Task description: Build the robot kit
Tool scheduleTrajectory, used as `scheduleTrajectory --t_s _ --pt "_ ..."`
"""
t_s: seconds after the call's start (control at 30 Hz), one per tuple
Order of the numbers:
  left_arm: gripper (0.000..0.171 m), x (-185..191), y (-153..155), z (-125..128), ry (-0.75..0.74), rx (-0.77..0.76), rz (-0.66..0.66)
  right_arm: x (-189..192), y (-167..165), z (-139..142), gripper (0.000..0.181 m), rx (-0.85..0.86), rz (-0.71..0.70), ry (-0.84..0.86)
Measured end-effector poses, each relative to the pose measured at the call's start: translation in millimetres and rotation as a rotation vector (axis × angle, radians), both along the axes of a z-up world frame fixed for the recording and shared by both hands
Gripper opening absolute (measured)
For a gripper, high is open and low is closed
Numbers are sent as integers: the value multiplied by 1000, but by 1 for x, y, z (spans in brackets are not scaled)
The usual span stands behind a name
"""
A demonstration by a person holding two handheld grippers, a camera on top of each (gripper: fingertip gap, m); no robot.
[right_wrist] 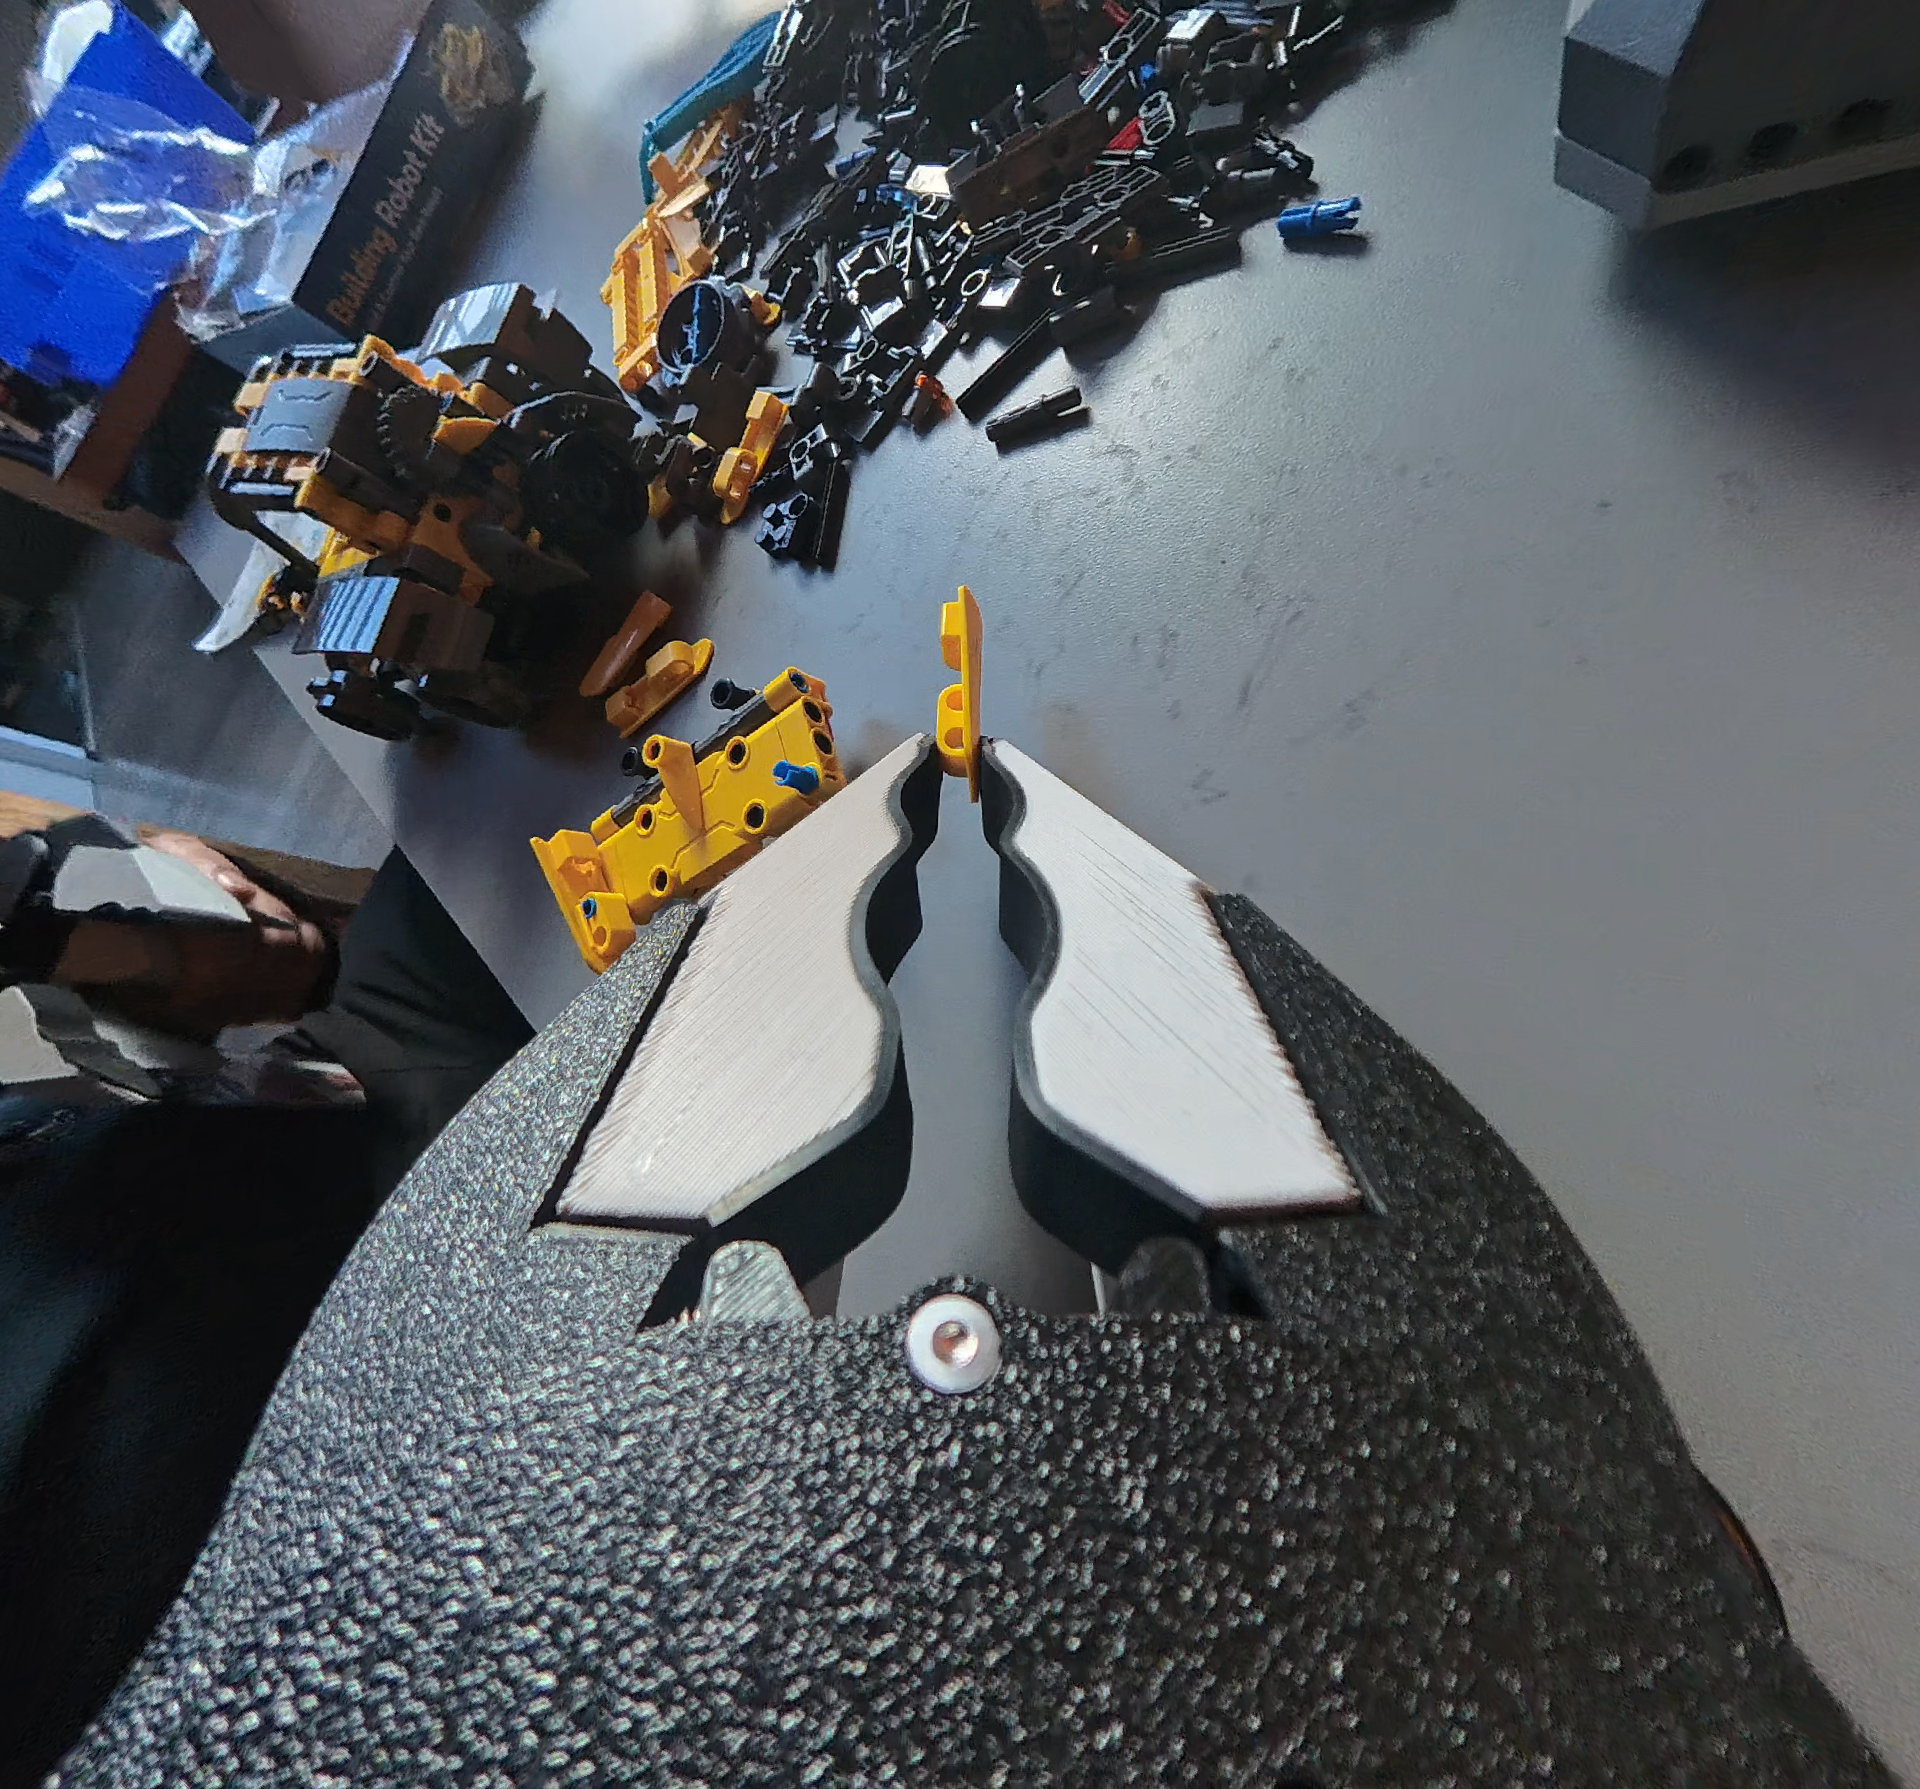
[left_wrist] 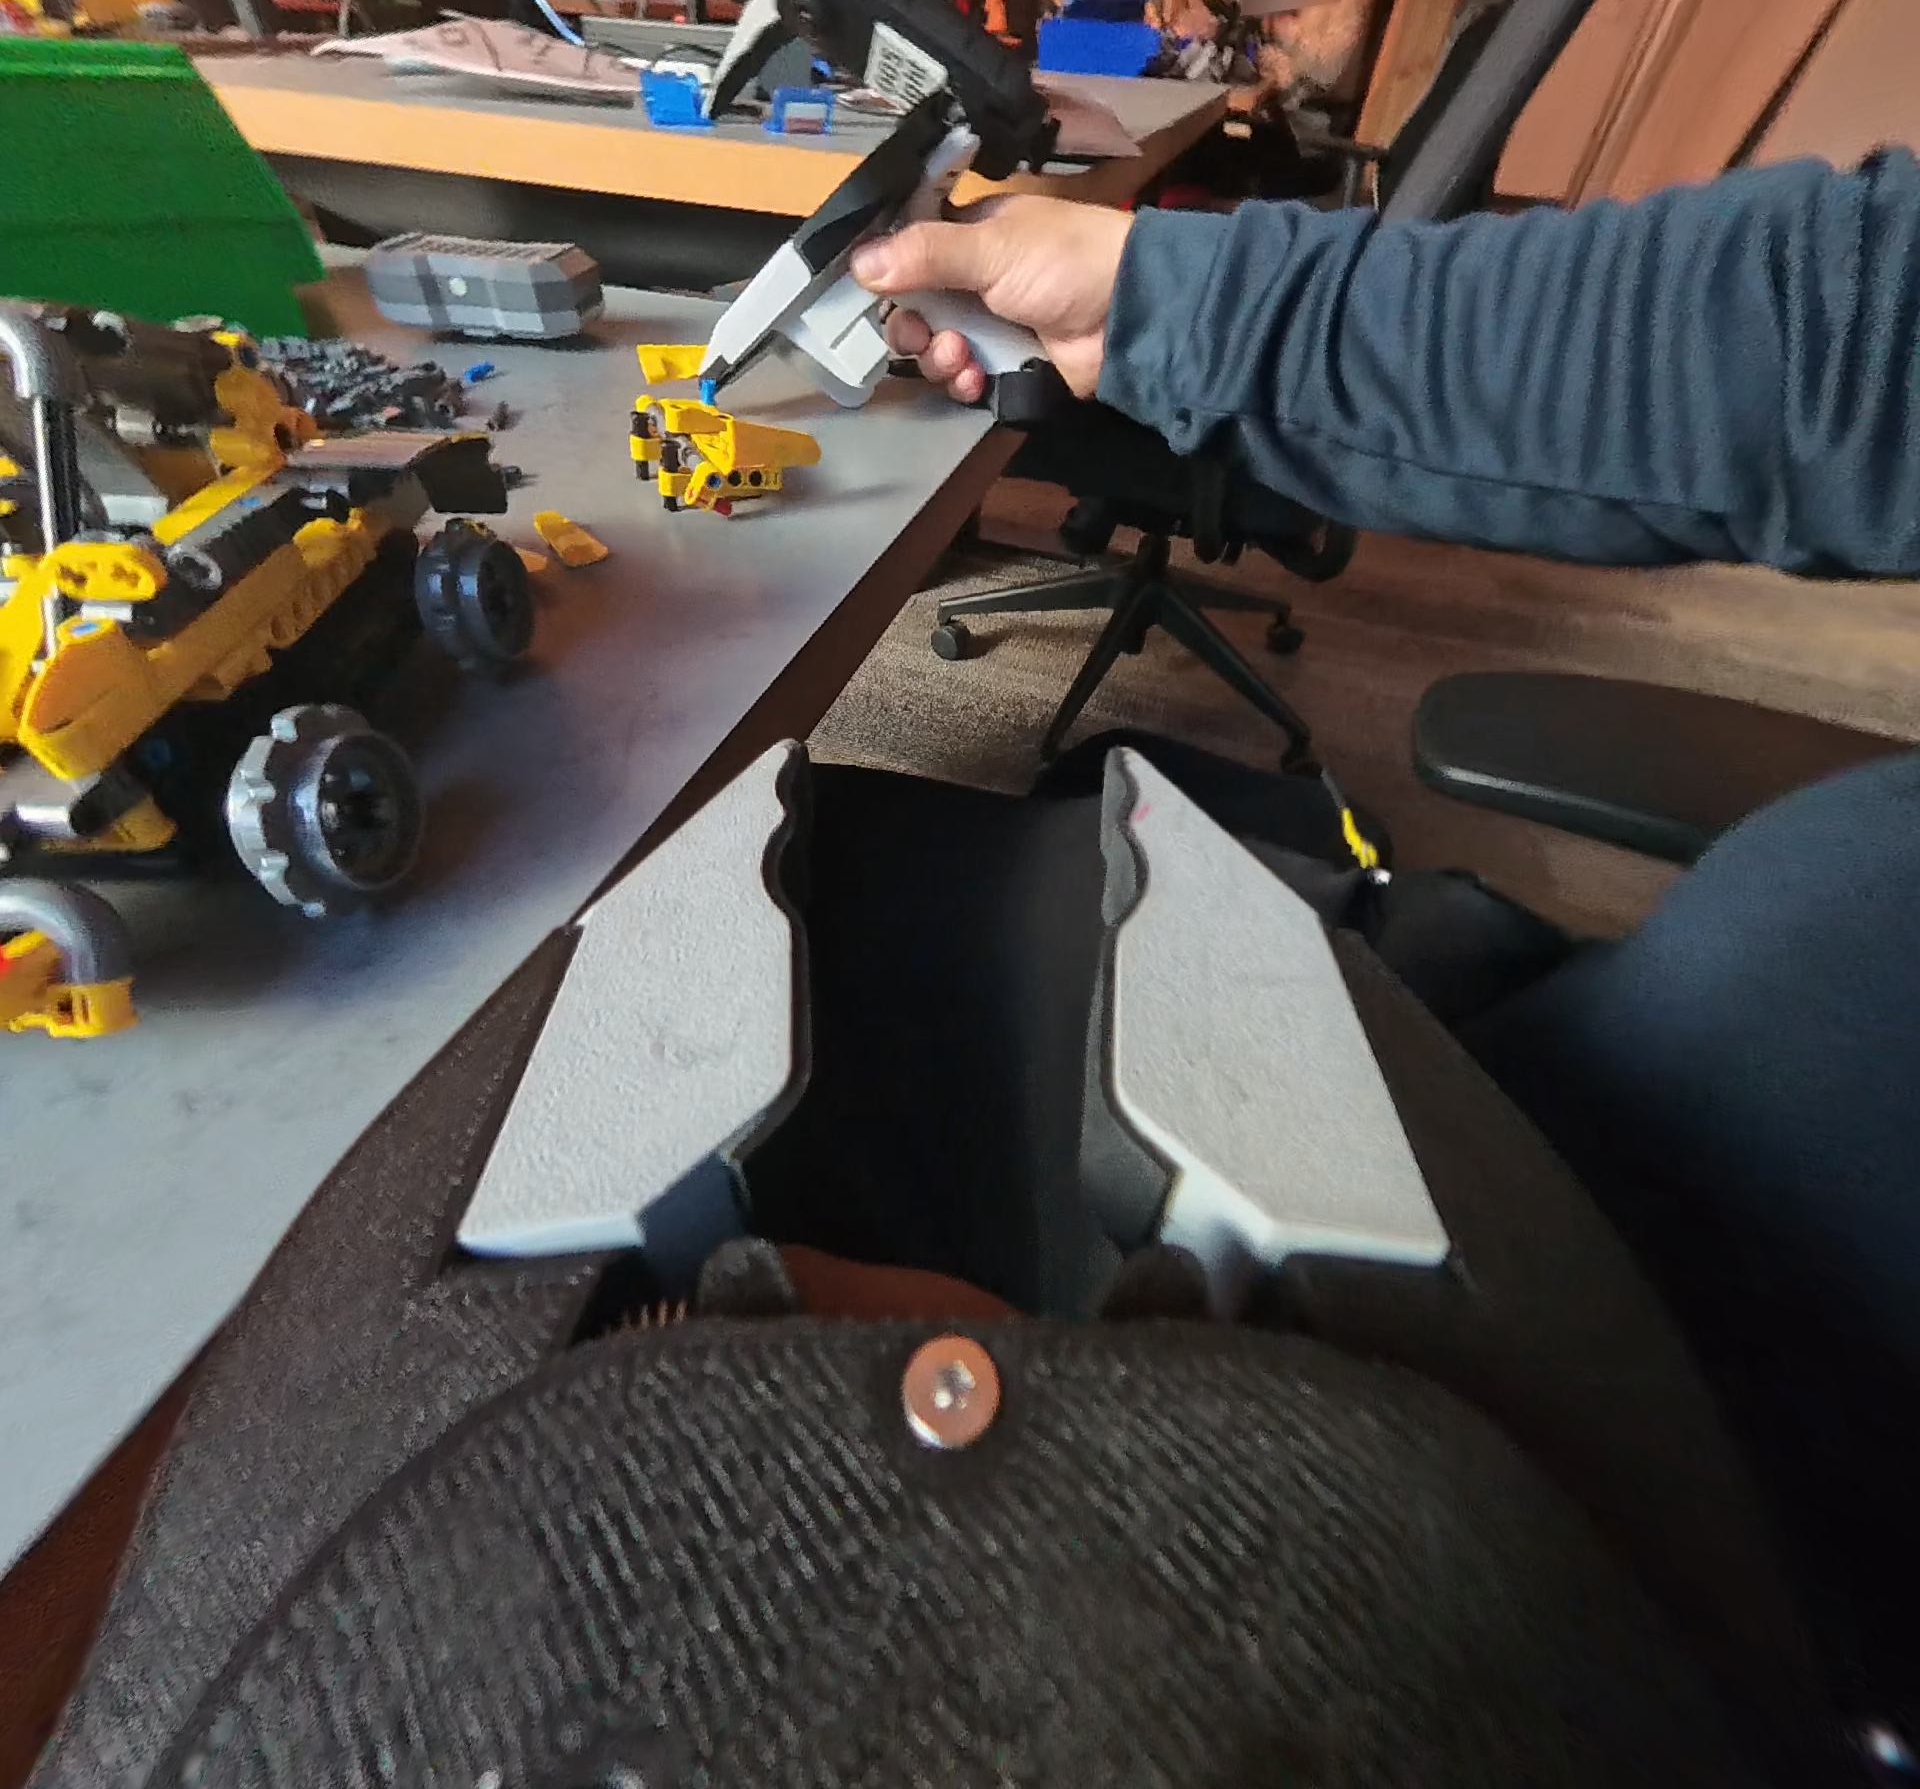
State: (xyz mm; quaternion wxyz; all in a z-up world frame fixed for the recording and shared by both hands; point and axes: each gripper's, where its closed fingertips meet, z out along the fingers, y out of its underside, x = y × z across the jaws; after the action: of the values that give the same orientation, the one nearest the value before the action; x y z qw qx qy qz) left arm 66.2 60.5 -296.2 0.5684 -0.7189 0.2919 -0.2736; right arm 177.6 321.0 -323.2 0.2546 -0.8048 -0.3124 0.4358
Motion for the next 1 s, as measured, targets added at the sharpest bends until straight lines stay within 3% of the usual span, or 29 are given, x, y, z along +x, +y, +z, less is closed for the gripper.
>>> scheduleTrajectory --t_s 0.1,0.37,0.57,0.8,1.0 --pt "53 3 -5 -4 -64 -50 -4 1 2 1 6 -4 -13 11" --pt "52 -15 -1 -19 148 -24 3 2 3 0 6 -27 -25 23" --pt "48 -24 4 -18 139 -27 14 2 5 1 6 -41 -34 34" --pt "42 -29 10 -14 27 -115 4 3 5 1 6 -68 -35 53" --pt "41 -30 16 -22 63 -123 10 2 5 2 6 -66 -33 58"
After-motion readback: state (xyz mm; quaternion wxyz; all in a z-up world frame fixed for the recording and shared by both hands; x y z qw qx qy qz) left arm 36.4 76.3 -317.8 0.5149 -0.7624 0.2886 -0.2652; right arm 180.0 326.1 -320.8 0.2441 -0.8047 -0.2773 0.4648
